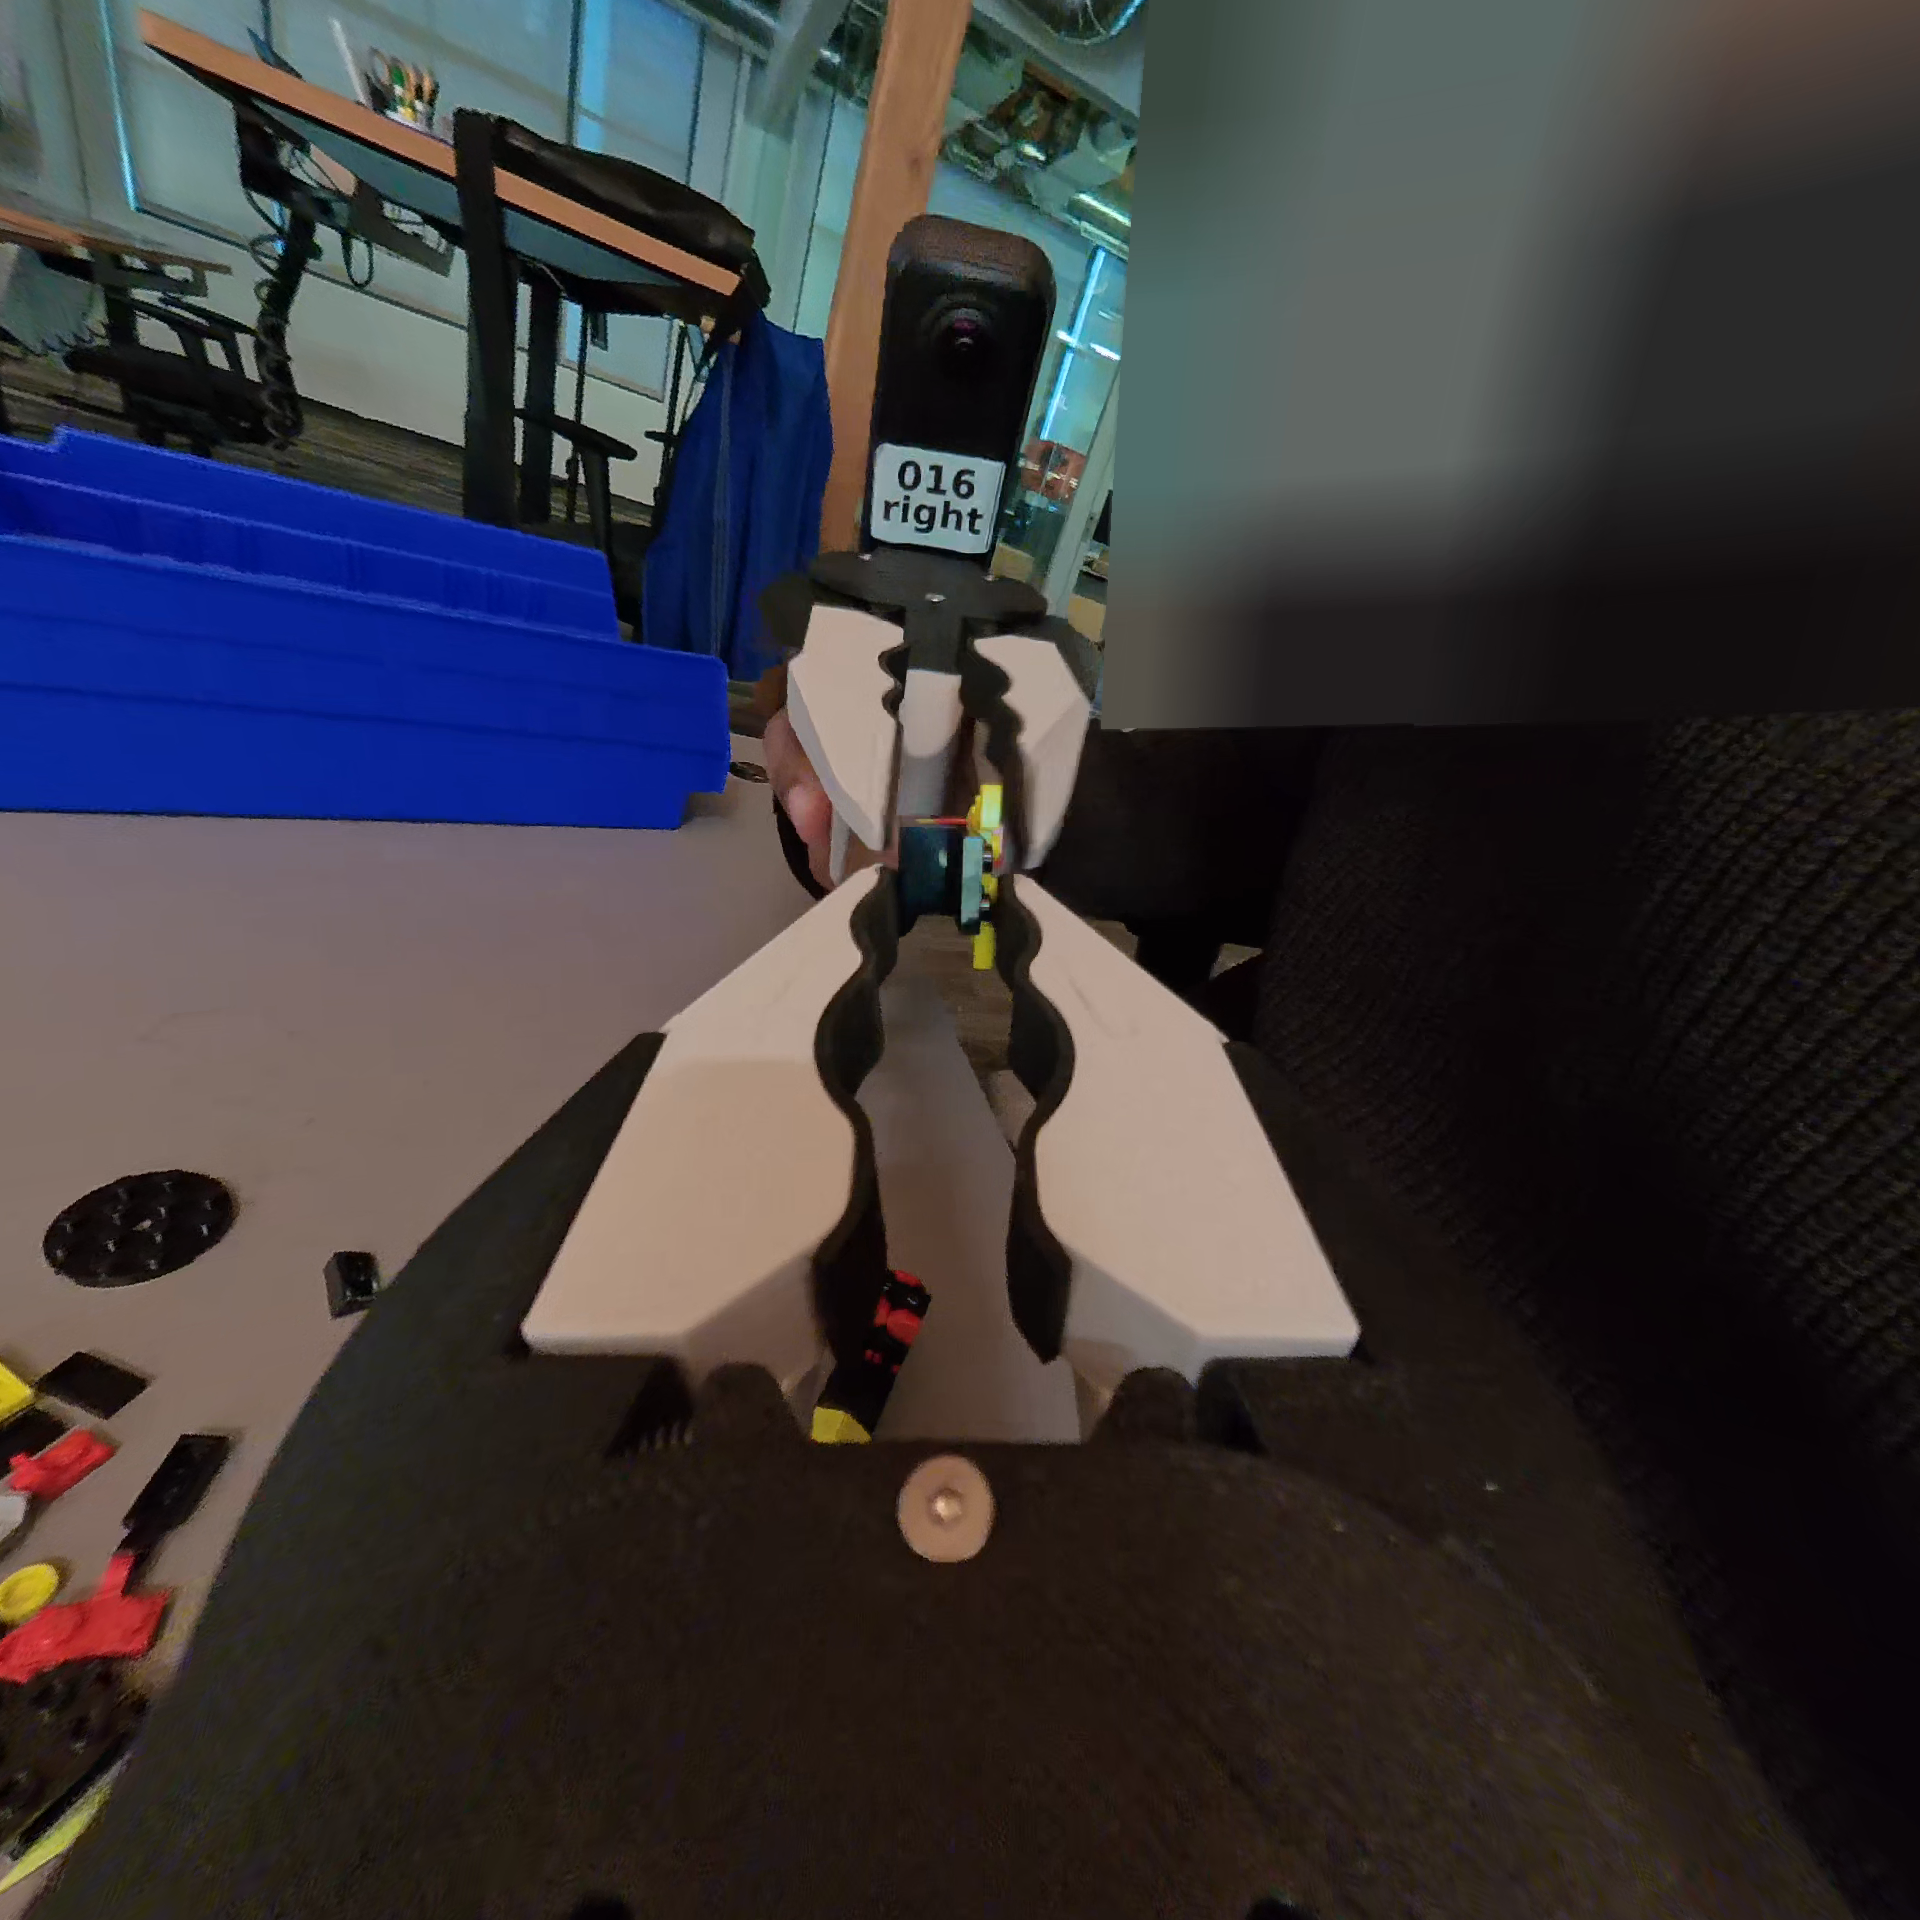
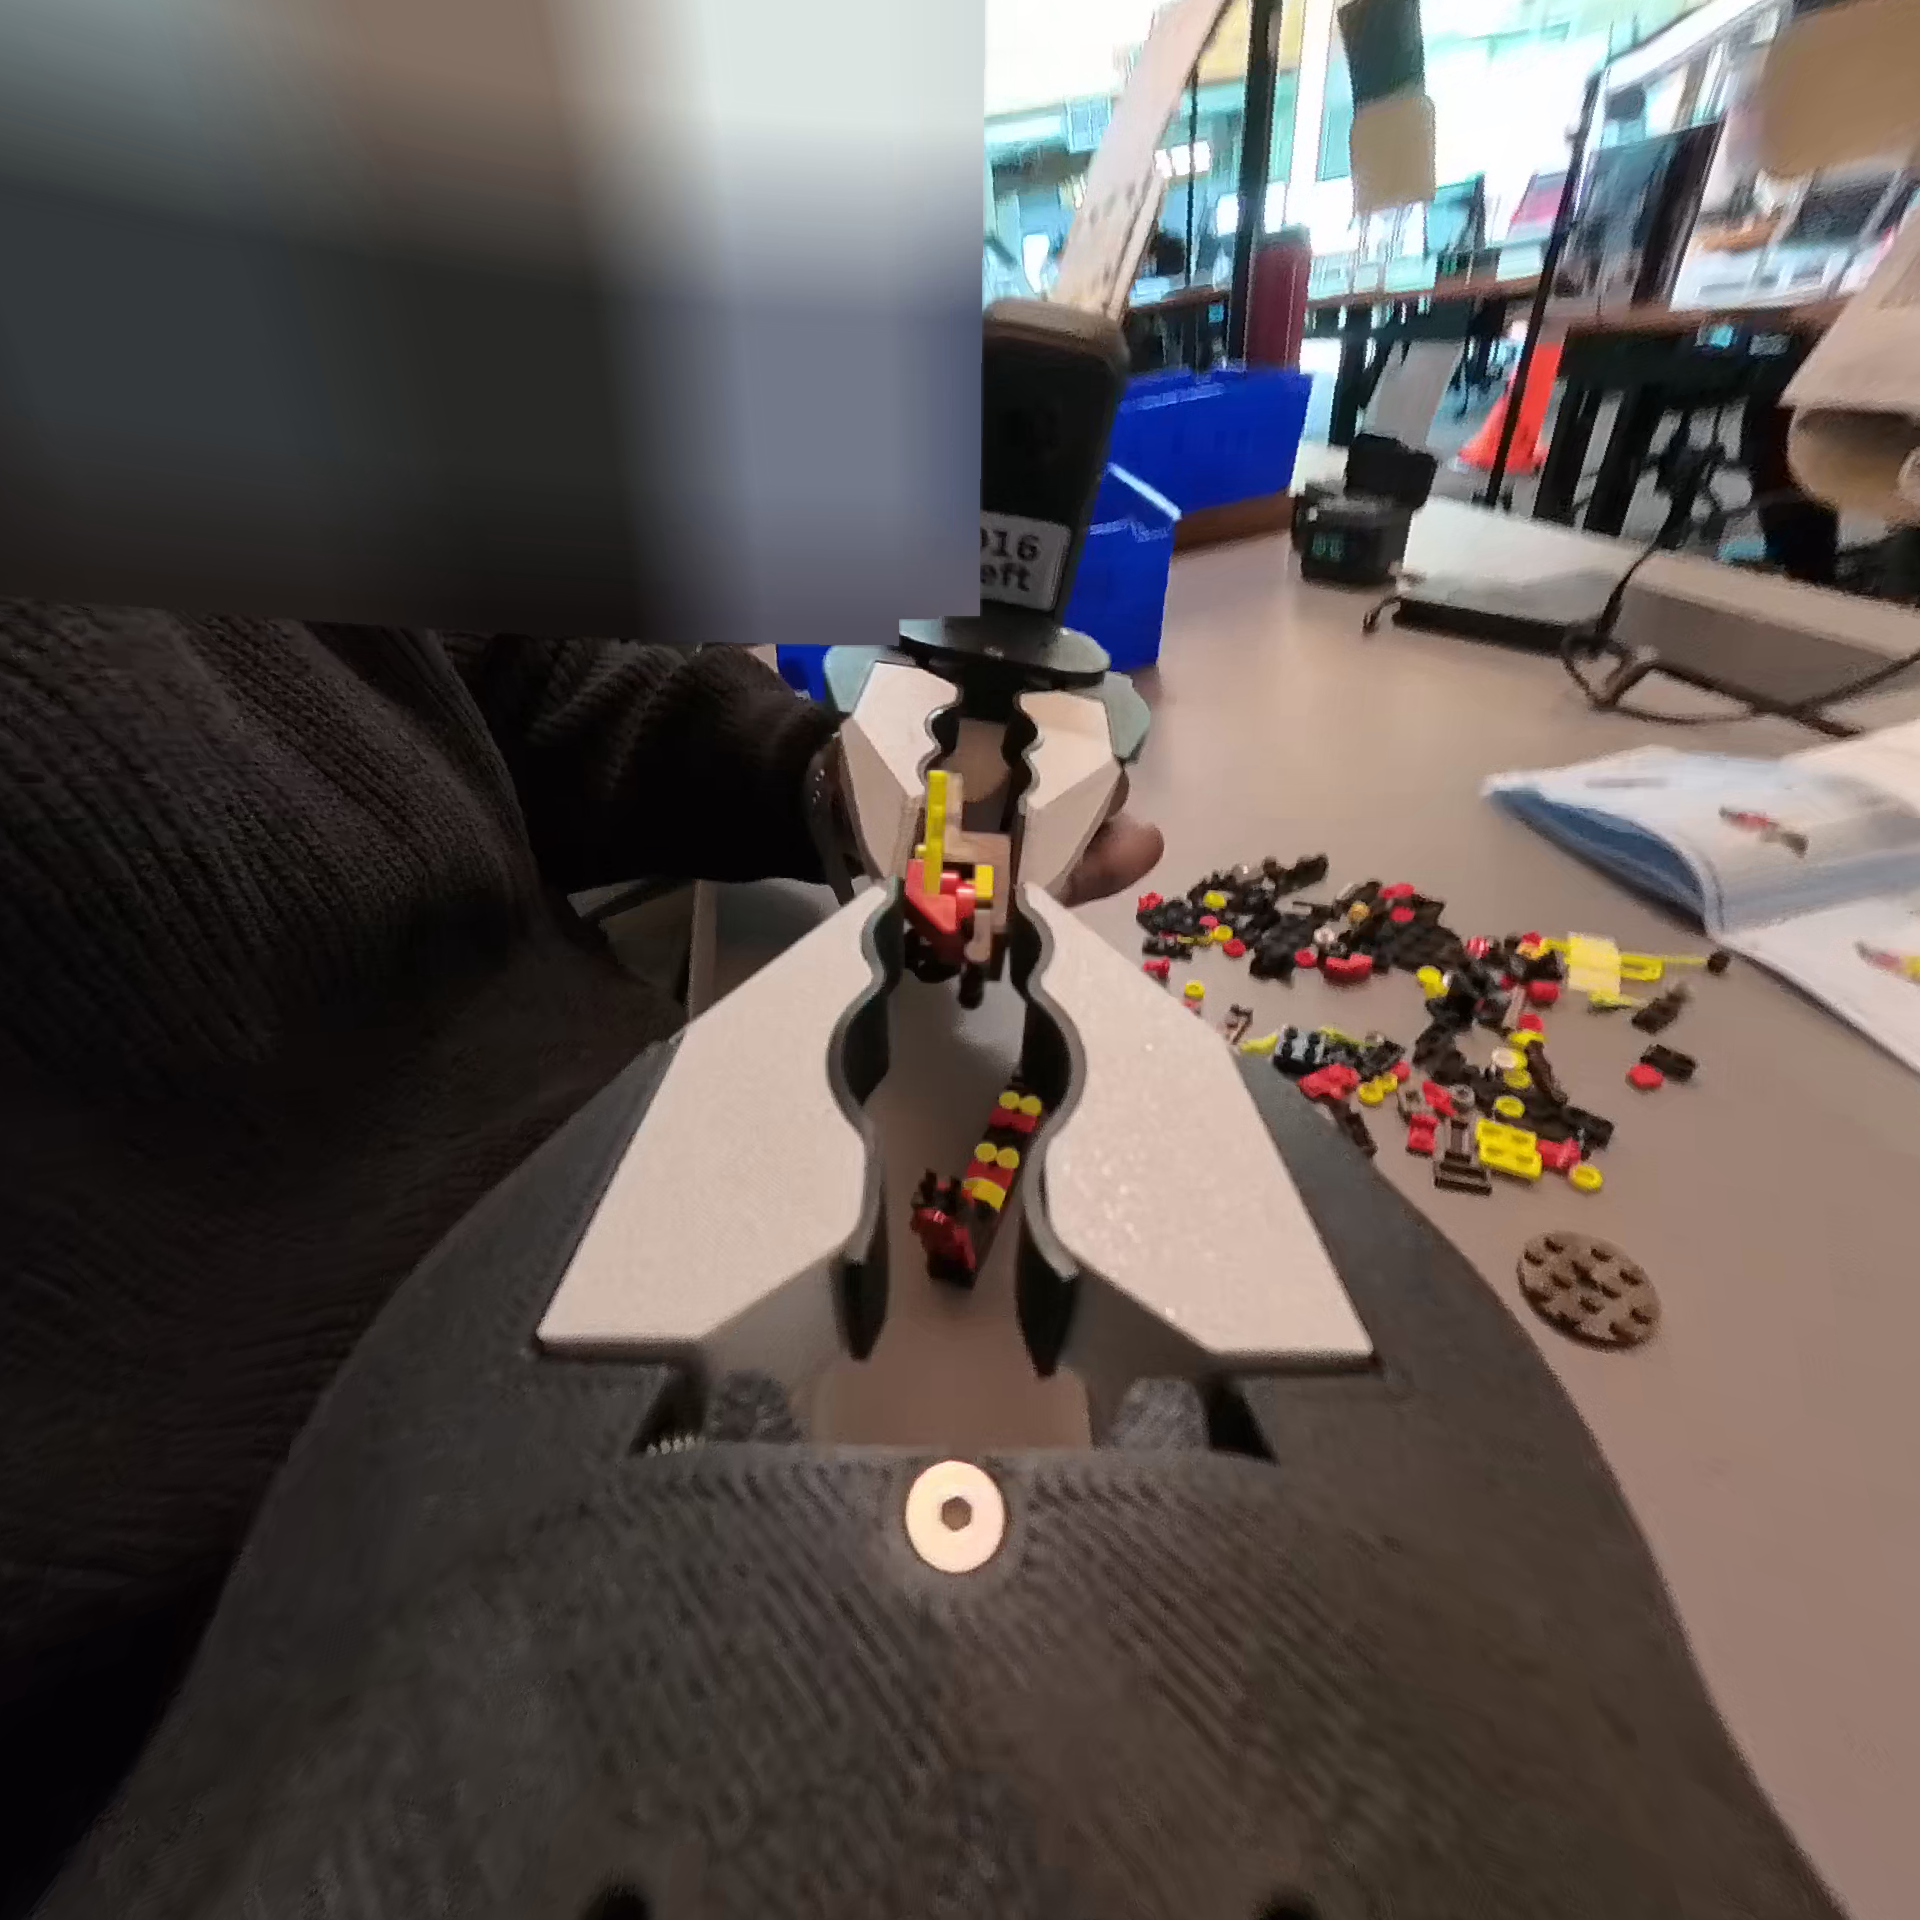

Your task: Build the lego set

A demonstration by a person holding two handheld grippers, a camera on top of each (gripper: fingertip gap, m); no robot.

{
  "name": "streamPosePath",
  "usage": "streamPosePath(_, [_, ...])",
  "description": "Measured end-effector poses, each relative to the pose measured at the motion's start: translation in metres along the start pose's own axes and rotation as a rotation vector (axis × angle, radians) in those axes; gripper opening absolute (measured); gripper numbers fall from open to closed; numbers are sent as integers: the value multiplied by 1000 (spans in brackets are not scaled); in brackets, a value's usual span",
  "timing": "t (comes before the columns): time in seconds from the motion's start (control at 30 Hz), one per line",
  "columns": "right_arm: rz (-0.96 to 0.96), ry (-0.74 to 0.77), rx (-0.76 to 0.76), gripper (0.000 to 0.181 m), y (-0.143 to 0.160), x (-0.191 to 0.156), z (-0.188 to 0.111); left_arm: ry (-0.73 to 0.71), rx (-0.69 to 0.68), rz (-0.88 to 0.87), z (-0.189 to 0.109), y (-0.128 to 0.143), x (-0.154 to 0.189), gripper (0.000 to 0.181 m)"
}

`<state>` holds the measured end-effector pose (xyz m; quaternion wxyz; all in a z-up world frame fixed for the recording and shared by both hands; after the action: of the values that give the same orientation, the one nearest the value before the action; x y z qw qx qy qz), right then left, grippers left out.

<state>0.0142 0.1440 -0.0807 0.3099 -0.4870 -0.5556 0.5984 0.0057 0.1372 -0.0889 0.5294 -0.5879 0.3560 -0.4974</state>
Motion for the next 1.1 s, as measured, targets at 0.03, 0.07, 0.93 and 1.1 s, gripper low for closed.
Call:
streamPosePath(0.03, [-3,5,19,25,-2,1,-1,-7,-6,-1,-1,1,-2,16])
streamPosePath(0.07, [4,15,34,40,-4,3,-3,-19,-8,-1,-2,2,-4,16])
streamPosePath(0.93, [-571,452,-313,23,38,42,8,-60,14,-706,-2,38,-43,15])
streamPosePath(1.1, [-536,458,-356,21,45,48,6,-149,-50,-668,-4,49,-51,28])
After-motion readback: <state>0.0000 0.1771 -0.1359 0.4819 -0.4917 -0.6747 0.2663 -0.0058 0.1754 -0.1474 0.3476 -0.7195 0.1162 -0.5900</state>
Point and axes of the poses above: each gripper's, where its closed fingertips meet, z out along the fingers, y out of its underside, x = y × z across the jaws, the point moved 1 cm from there along -z, back along the fingers, and after that the axes turned 6 degrees about z, right-handed, at the moved point
